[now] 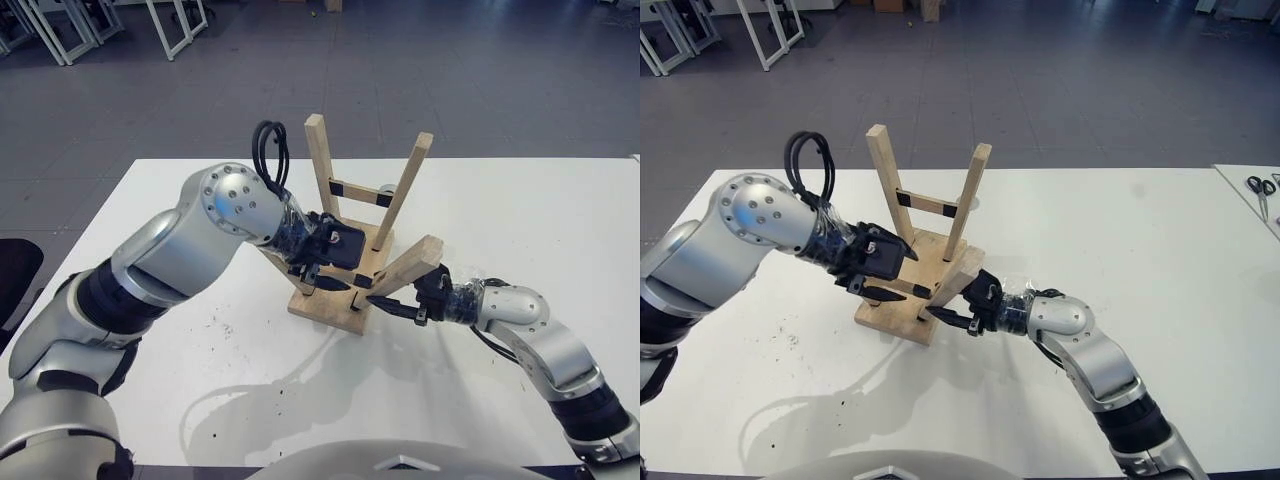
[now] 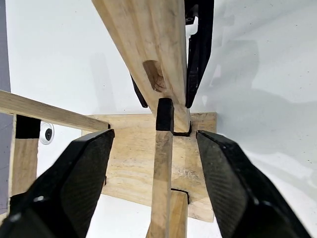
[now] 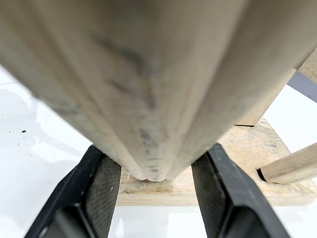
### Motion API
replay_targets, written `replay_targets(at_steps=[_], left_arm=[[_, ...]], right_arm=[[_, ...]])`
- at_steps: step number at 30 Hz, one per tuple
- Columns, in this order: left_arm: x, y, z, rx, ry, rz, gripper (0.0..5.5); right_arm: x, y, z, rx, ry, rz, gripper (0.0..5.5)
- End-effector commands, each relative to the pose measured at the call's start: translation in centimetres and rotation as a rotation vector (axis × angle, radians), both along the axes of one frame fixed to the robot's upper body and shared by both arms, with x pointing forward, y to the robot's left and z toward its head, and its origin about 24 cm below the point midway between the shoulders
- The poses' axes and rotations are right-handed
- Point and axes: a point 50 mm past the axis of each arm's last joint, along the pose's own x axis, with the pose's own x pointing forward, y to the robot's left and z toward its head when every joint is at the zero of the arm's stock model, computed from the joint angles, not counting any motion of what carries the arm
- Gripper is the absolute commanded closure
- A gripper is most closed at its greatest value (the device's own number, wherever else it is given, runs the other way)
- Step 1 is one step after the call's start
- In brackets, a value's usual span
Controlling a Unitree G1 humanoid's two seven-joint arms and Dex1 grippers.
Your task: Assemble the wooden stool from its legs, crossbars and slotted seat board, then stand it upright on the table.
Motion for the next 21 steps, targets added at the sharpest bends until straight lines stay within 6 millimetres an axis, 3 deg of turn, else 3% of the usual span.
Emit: replay_targets(at_steps=[1,15,21], left_arm=[[0.2,-0.1,-0.7,-0.006,0.036,0.012,3.18],[0.5,0.5,-2.1,0.032,0.133,0.034,5.40],[0.6,-0.1,-0.8,-0.049,0.122,0.015,5.25]], right_arm=[[-0.2,-0.6,-1.5,-0.095,0.065,-0.036,3.48],[-0.4,-0.3,-1.6,-0.101,0.072,-0.017,3.48],[-0.6,-0.4,-1.8,-0.109,0.080,-0.013,3.48]])
